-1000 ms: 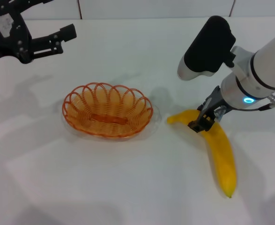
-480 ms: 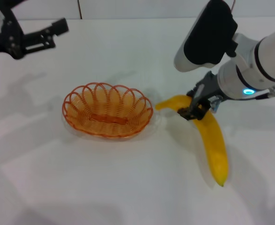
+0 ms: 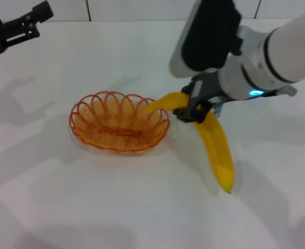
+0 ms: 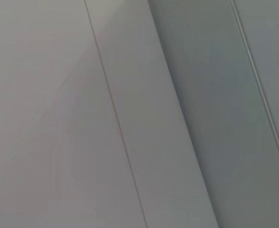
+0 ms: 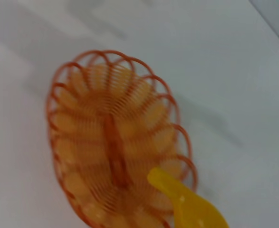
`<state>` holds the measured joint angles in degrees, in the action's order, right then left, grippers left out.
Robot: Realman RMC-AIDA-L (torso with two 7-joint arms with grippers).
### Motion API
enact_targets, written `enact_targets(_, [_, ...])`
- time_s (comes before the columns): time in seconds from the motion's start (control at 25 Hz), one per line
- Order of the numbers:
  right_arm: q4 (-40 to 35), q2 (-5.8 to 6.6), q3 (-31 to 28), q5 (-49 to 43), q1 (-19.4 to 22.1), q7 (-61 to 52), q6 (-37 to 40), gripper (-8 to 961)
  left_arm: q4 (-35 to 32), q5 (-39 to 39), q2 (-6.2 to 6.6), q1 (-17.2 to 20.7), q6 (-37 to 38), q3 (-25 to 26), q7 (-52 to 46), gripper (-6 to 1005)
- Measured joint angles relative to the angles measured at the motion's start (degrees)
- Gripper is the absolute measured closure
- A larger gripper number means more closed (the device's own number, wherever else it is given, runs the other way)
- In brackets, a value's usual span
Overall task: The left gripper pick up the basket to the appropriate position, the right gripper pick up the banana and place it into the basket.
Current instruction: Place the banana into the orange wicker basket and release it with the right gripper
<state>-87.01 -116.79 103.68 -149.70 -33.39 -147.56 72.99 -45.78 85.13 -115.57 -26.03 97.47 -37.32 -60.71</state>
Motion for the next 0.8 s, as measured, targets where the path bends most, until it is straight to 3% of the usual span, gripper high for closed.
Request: enact_targets(0.8, [9.9, -0.27, 12.5, 6.1, -11.9, 0.2, -14.4, 442, 0.1, 0.6, -0.34, -1.1, -0.4, -0.6, 0.0, 108])
